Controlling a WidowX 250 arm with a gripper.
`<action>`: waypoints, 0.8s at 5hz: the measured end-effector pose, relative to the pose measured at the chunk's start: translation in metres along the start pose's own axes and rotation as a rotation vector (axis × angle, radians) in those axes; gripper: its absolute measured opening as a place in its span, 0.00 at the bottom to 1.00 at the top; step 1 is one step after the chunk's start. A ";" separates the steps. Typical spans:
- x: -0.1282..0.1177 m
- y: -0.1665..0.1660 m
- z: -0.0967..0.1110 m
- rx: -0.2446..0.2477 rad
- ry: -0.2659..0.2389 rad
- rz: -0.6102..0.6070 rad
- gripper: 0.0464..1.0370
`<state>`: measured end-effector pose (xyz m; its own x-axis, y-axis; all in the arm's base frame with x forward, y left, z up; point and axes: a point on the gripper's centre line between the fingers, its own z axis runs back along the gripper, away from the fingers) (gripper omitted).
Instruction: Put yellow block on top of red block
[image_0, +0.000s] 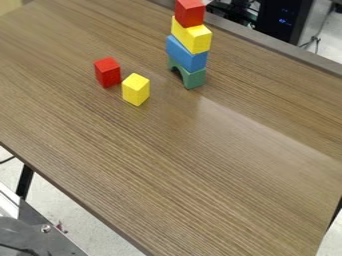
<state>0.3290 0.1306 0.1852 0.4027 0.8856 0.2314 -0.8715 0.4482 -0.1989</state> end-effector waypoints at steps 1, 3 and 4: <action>-0.005 -0.009 0.009 -0.021 0.000 -0.015 0.53; -0.024 -0.035 0.022 0.006 -0.037 -0.071 0.53; -0.035 -0.044 0.009 0.043 -0.021 -0.101 0.53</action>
<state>0.3503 0.0783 0.1947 0.4831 0.8334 0.2682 -0.8384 0.5287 -0.1328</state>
